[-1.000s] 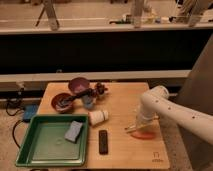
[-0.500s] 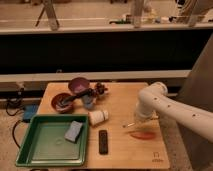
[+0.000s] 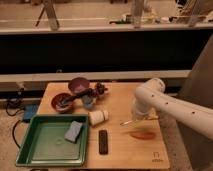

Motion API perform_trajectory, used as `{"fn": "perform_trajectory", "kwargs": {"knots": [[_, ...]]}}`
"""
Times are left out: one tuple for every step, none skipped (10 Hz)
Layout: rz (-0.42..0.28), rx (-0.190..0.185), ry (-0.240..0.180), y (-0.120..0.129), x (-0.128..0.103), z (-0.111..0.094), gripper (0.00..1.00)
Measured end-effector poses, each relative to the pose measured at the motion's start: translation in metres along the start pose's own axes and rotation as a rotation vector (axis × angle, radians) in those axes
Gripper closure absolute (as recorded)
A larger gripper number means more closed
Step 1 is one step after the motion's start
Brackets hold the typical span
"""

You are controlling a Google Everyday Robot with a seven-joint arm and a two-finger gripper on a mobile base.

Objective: Place fork in tray

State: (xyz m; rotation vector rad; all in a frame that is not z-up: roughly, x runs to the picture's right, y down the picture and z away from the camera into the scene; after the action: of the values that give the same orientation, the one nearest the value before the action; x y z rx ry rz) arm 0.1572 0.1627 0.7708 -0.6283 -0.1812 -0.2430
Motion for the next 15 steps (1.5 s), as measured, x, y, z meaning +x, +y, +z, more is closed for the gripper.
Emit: {"fn": "perform_trajectory", "kwargs": {"knots": [[-0.004, 0.008, 0.000, -0.008, -0.014, -0.010, 0.99], [-0.008, 0.010, 0.000, -0.012, -0.023, -0.014, 0.99], [-0.010, 0.014, 0.002, -0.015, -0.027, -0.018, 0.99], [-0.009, 0.014, 0.005, -0.015, -0.027, -0.022, 0.99], [-0.013, 0.019, 0.005, -0.015, -0.026, -0.025, 0.99], [-0.016, 0.026, 0.006, -0.016, -0.028, -0.028, 0.99], [-0.027, 0.032, 0.006, -0.019, -0.037, -0.032, 0.99], [-0.035, 0.038, 0.005, -0.024, -0.053, -0.038, 0.99], [-0.044, 0.042, 0.005, -0.028, -0.065, -0.041, 0.99], [-0.049, 0.046, 0.001, -0.030, -0.073, -0.045, 0.99], [-0.055, 0.053, 0.005, -0.031, -0.076, -0.049, 0.99], [-0.062, 0.059, 0.005, -0.030, -0.077, -0.053, 0.99], [-0.068, 0.063, 0.004, -0.030, -0.077, -0.055, 0.99], [-0.080, 0.068, 0.004, -0.032, -0.085, -0.059, 0.99], [-0.088, 0.072, 0.002, -0.036, -0.097, -0.061, 0.99]]}}
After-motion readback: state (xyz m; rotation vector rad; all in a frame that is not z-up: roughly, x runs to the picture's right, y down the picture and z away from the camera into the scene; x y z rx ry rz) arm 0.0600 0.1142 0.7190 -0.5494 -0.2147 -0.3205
